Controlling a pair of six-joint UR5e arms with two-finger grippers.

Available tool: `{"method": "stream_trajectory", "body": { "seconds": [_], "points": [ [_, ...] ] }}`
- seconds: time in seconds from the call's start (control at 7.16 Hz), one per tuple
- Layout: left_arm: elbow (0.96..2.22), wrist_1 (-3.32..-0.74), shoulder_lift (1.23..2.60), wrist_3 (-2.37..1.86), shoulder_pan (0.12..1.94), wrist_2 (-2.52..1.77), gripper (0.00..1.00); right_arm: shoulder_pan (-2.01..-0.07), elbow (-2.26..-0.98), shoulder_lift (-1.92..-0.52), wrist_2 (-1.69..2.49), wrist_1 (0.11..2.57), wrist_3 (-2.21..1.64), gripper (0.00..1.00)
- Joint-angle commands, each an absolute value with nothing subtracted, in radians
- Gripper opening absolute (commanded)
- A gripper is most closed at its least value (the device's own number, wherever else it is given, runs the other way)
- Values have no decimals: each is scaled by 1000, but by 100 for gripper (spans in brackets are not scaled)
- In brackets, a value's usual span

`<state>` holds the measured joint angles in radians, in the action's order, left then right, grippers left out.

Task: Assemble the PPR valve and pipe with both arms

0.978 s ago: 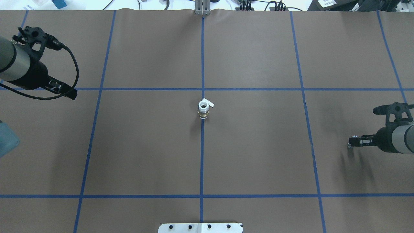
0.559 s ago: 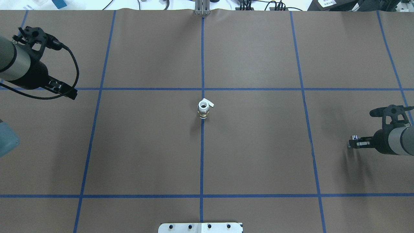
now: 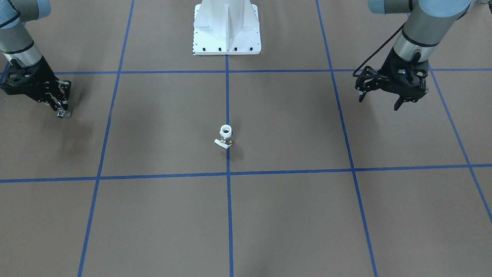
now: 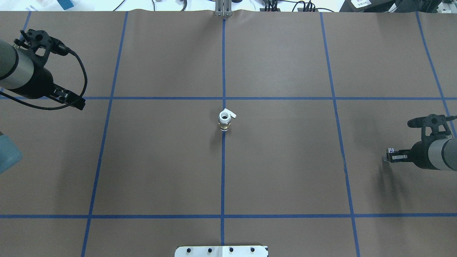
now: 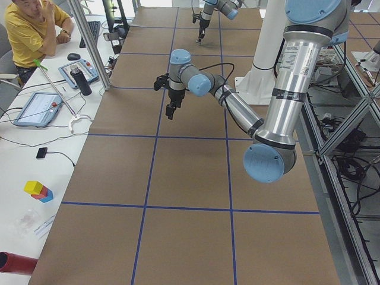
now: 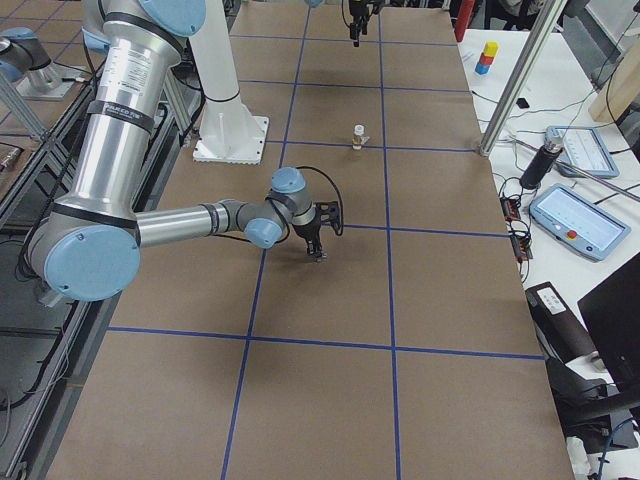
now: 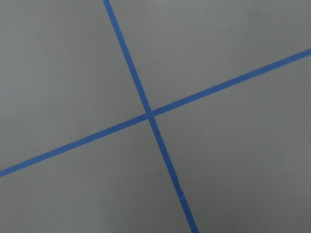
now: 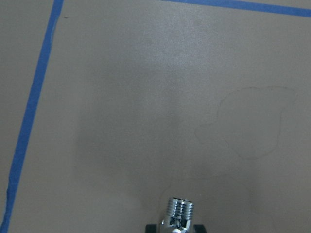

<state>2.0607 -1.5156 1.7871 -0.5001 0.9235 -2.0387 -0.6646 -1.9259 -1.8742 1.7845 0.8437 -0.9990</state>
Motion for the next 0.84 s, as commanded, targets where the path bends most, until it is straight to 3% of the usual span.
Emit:
{"method": "stream_trajectory", "body": {
  "seconds": [0.0, 0.28, 0.7],
  "points": [
    [2062, -1514, 1786, -503, 943, -2039, 100, -678, -1942, -1821, 1792, 847, -999, 0],
    [2062, -1500, 1719, -445, 1084, -2071, 100, -719, -1919, -1729, 1795, 862, -999, 0],
    [1997, -1458, 1554, -27, 1339, -2170, 100, -755, -1925, -1556, 1824, 1027, -1009, 0]
  ]
}}
